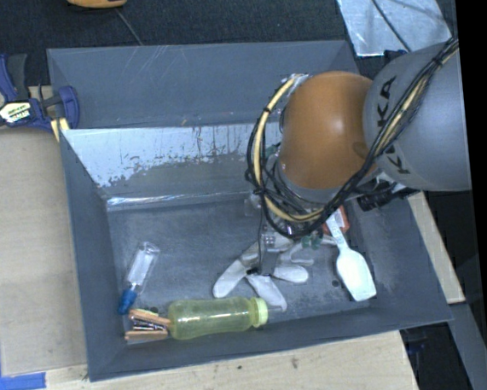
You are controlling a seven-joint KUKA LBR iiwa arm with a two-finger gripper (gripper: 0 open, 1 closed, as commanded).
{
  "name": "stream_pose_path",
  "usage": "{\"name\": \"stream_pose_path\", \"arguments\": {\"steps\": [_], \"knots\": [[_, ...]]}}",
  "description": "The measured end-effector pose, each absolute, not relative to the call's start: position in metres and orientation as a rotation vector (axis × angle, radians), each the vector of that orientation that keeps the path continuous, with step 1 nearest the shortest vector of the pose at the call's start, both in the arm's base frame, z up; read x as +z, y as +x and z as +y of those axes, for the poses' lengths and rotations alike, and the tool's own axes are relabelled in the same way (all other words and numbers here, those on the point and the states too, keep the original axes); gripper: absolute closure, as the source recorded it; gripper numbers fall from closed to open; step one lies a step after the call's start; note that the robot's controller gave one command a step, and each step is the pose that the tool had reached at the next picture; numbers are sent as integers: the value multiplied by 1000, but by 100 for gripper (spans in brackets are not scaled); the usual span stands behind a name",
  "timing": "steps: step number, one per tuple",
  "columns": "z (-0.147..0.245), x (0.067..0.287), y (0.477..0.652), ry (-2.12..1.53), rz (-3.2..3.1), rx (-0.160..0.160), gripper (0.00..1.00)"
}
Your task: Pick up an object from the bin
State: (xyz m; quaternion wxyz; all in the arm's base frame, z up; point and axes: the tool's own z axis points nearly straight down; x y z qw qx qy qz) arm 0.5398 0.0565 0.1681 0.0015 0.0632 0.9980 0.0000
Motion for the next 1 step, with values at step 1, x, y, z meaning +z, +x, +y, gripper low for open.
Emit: {"name": "stream_pose_path", "arguments": {"steps": [1], "knots": [[50,153,538,-181,3135,0,0]]}}
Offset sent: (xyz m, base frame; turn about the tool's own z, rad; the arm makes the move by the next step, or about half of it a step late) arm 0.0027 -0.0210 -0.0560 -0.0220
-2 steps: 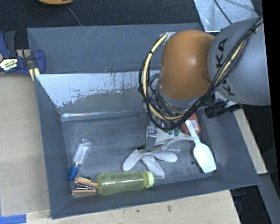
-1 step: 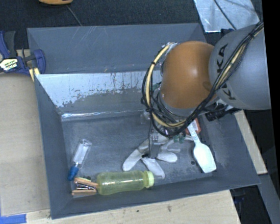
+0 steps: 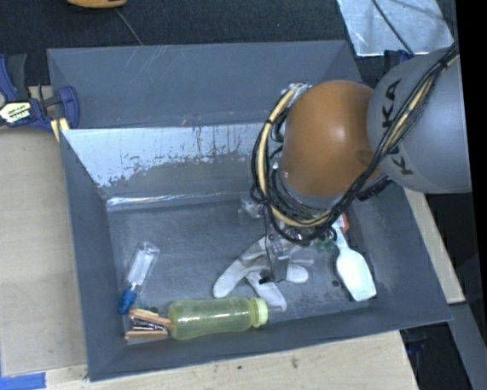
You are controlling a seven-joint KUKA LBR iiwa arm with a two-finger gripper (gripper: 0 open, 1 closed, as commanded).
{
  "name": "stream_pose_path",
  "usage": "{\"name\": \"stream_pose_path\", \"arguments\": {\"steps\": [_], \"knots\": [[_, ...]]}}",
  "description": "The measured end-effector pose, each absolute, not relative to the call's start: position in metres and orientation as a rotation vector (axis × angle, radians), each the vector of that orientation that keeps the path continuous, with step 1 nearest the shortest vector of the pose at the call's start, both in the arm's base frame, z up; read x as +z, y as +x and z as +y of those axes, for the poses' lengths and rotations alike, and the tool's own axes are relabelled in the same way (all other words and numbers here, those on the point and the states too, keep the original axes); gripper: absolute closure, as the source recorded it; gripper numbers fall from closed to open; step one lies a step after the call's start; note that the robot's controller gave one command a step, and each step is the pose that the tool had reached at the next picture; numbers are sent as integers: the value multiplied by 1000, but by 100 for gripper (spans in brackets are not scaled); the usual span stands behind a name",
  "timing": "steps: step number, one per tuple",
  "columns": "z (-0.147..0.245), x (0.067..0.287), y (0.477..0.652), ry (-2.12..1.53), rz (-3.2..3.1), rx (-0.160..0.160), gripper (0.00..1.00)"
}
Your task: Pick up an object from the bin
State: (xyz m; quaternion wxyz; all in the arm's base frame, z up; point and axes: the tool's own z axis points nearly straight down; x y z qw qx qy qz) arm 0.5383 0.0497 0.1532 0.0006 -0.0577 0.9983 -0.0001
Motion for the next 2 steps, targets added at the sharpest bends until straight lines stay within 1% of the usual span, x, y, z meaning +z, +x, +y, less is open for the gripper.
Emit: {"name": "stream_pose_path", "arguments": {"steps": [1,2], "knots": [[41,129,541,55,3138,1,0],[32,111,533,63,3140,0,0]]}}
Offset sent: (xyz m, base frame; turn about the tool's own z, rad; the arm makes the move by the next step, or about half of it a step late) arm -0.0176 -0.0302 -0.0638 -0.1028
